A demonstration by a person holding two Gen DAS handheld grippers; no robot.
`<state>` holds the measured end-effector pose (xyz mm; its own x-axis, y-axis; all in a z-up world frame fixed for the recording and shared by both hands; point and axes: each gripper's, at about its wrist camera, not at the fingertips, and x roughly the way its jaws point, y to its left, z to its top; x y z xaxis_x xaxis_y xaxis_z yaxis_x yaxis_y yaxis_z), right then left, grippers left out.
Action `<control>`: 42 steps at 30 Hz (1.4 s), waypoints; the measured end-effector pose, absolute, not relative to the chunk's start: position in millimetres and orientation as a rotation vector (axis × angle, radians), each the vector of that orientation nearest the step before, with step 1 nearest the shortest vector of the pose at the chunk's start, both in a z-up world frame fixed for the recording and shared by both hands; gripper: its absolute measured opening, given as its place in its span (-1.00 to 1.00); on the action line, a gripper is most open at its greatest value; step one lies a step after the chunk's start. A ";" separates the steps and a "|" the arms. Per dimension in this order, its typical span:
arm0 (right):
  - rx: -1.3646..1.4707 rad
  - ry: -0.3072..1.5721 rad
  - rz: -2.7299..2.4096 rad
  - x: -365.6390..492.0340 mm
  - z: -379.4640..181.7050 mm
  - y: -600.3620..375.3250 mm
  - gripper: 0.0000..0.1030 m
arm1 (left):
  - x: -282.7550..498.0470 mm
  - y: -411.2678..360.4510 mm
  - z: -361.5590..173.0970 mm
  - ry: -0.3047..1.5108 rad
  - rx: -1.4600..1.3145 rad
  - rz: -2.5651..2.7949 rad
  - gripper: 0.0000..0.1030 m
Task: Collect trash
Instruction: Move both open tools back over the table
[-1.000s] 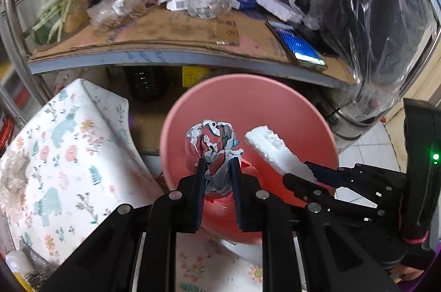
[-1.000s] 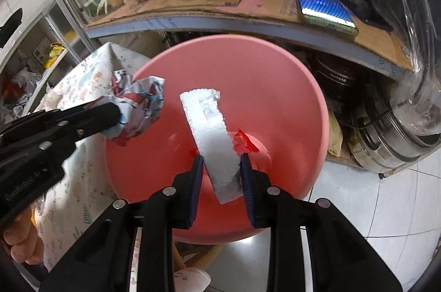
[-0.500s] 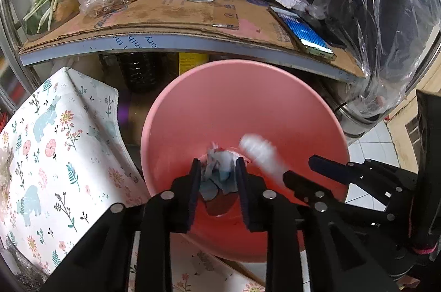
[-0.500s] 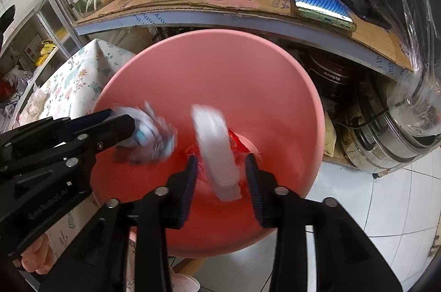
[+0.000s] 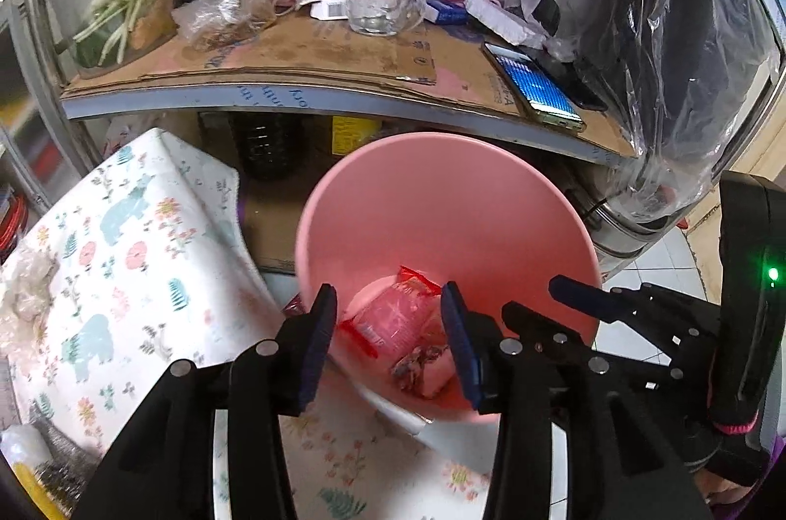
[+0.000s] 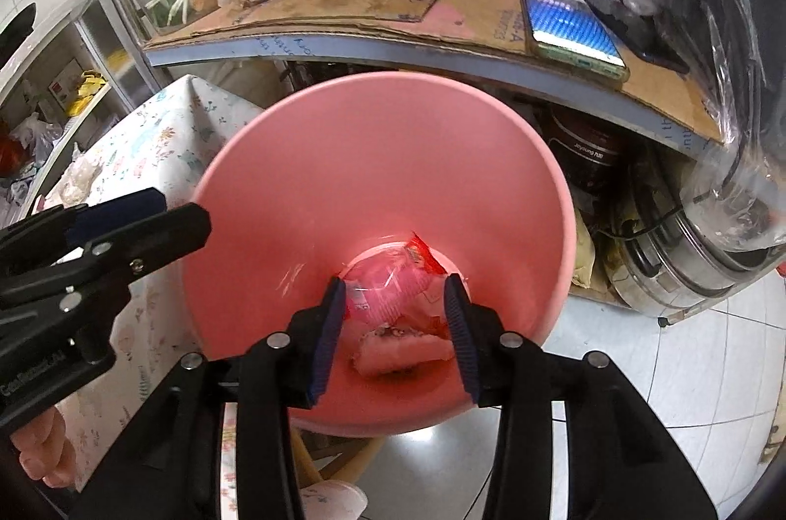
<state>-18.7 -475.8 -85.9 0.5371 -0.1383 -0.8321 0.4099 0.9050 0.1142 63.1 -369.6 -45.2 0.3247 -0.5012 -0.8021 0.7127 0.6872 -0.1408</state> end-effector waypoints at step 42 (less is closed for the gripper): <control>0.201 0.941 0.141 4.8 -52.9 -292.0 -0.18 | 71.6 -10.8 -1.8 0.928 -0.076 -0.280 -0.02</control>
